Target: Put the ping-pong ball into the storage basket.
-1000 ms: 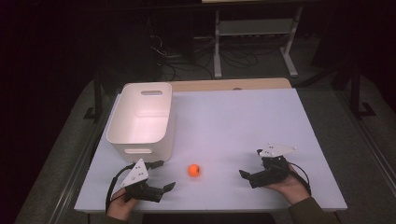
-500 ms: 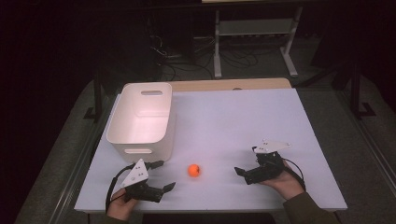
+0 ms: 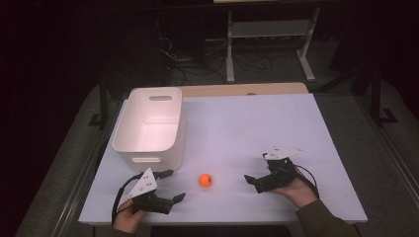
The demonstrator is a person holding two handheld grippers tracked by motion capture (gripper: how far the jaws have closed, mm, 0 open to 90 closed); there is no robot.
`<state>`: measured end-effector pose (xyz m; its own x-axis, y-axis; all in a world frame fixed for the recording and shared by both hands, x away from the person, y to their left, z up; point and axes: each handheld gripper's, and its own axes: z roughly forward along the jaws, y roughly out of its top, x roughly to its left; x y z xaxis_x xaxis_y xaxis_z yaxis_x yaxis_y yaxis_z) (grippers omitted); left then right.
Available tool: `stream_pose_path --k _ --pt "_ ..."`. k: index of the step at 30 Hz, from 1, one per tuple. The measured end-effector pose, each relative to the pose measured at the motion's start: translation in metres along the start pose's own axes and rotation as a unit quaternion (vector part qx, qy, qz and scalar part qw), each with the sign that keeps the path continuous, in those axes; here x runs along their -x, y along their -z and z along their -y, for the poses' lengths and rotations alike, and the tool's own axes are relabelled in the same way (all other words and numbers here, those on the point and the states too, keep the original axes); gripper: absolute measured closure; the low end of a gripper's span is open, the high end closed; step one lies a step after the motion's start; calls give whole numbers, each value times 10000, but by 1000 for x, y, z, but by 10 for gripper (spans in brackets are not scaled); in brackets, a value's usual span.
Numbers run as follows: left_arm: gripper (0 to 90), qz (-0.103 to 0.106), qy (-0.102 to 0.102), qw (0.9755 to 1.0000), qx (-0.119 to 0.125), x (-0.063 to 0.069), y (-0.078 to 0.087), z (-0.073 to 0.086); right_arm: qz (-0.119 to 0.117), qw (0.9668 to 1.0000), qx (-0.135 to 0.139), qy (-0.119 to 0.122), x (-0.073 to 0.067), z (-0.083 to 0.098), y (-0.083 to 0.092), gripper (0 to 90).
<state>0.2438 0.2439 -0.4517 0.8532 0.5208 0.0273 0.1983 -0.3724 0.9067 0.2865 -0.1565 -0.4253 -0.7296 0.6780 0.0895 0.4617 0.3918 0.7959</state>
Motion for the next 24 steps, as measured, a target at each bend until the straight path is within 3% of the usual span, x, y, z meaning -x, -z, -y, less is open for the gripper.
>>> stream_pose_path --k 24 --pt "142 2 10 10000 16 0 0 0 -118 9999 33 96 -4 -14 -12 0"
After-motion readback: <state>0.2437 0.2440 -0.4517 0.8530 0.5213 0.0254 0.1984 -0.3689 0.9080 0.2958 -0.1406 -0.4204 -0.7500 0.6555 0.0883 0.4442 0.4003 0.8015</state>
